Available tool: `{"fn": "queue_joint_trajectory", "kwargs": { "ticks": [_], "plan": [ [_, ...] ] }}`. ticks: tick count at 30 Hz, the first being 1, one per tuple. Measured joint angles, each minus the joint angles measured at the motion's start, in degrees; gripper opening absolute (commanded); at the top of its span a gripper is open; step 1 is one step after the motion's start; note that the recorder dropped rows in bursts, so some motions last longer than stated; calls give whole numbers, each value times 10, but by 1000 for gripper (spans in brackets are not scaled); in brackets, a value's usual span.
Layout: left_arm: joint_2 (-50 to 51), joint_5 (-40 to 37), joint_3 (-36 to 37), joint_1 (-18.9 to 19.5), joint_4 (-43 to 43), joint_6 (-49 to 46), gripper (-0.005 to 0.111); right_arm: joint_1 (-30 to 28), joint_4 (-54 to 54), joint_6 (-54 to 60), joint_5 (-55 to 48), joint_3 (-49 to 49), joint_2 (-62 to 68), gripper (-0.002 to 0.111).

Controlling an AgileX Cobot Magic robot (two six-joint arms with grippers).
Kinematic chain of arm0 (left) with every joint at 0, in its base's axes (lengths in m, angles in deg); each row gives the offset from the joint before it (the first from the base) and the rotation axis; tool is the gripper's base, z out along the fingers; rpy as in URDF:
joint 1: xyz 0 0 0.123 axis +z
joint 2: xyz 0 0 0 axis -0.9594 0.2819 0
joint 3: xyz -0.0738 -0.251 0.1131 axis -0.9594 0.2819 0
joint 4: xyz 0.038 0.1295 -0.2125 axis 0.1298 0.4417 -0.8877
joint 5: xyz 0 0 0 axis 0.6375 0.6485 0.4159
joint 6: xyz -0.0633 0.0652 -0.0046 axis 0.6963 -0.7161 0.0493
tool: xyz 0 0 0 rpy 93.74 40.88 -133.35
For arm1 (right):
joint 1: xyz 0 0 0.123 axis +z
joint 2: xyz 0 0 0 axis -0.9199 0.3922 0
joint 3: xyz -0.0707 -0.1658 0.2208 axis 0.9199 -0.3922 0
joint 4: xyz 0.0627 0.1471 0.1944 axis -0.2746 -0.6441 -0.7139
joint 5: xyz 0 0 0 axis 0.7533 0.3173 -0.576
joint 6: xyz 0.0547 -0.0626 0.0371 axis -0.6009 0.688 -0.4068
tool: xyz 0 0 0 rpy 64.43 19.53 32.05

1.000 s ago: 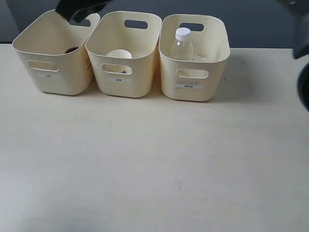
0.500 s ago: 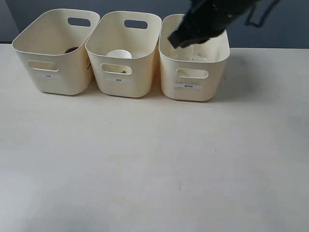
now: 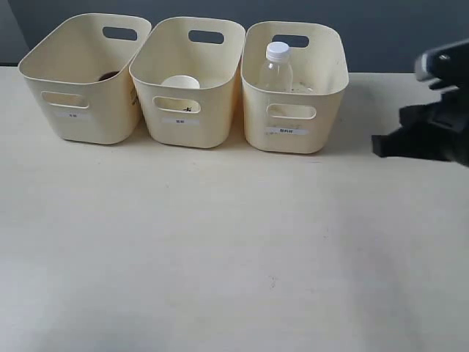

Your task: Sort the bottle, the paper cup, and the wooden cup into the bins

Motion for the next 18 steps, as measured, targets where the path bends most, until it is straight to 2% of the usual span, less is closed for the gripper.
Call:
{"fn": "queue_joint_trajectory", "kwargs": {
  "ticks": [4,7,14,18],
  "plan": [
    [0,0,0,0,0,0,0,0,-41,-1,116,-121,-92,-1],
    [0,0,0,0,0,0,0,0,-42,-1,154,-178,-166,-1],
    [0,0,0,0,0,0,0,-25,-27,-2,168,-267,-341,-1],
    [0,0,0,0,0,0,0,-70,-8,-2,118,-277,-424,-1]
  ]
}}
